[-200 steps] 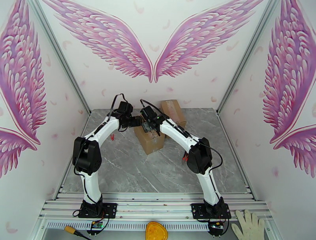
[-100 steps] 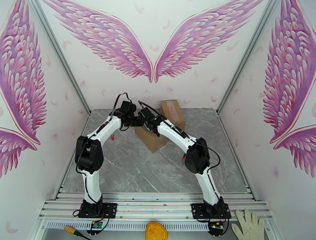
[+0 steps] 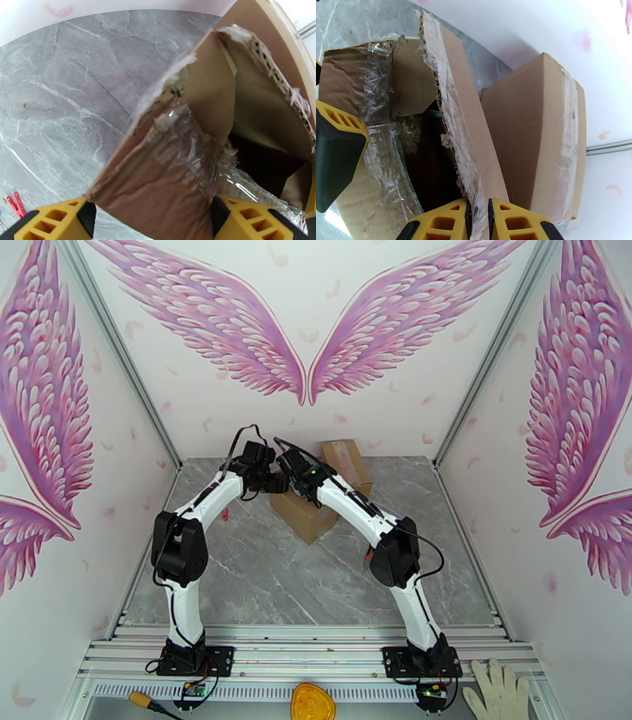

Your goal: Unpack the express box

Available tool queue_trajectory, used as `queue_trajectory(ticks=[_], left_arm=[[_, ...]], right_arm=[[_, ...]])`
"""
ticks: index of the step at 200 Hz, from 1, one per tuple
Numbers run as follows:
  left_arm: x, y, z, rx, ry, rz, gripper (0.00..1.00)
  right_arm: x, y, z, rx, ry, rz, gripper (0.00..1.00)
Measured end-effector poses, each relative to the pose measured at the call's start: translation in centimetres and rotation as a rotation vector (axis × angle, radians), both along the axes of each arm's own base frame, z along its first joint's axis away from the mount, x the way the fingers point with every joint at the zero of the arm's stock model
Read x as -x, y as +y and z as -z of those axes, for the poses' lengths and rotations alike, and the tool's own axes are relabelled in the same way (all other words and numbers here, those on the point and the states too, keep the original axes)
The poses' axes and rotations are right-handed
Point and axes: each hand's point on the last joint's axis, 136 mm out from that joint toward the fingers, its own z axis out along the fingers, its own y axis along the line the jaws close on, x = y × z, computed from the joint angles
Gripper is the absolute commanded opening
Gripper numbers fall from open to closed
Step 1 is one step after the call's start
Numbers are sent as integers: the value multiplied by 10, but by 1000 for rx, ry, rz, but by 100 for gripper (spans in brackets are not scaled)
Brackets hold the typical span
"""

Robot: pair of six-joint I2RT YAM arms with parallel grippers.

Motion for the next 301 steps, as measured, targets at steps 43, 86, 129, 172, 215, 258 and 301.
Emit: queue_trajectory(ticks=[43, 86, 129, 172, 215, 258, 301], left_arm=[[-1, 0, -1, -7, 0, 1, 81], [1, -1, 1, -13, 10, 8, 80], [0, -2, 0, -26, 9, 13, 80], [1, -2, -3, -32, 9, 11, 81], [-1, -2, -8, -44, 18, 8, 83], [2, 0, -22, -57, 46, 0, 86], [-2, 8, -71, -73, -10, -73, 88]], right_arm=[[-4, -12, -11, -48, 33, 2, 16], [-9, -28, -31, -68, 26, 21, 15], [-14, -41, -36, -77, 25, 49, 22], [-10, -37, -28, -166, 100, 20, 21], [-7, -39, -14, -290, 198, 22, 4], [3, -32, -19, -417, 230, 26, 0], [21, -33, -19, -589, 239, 165, 0]])
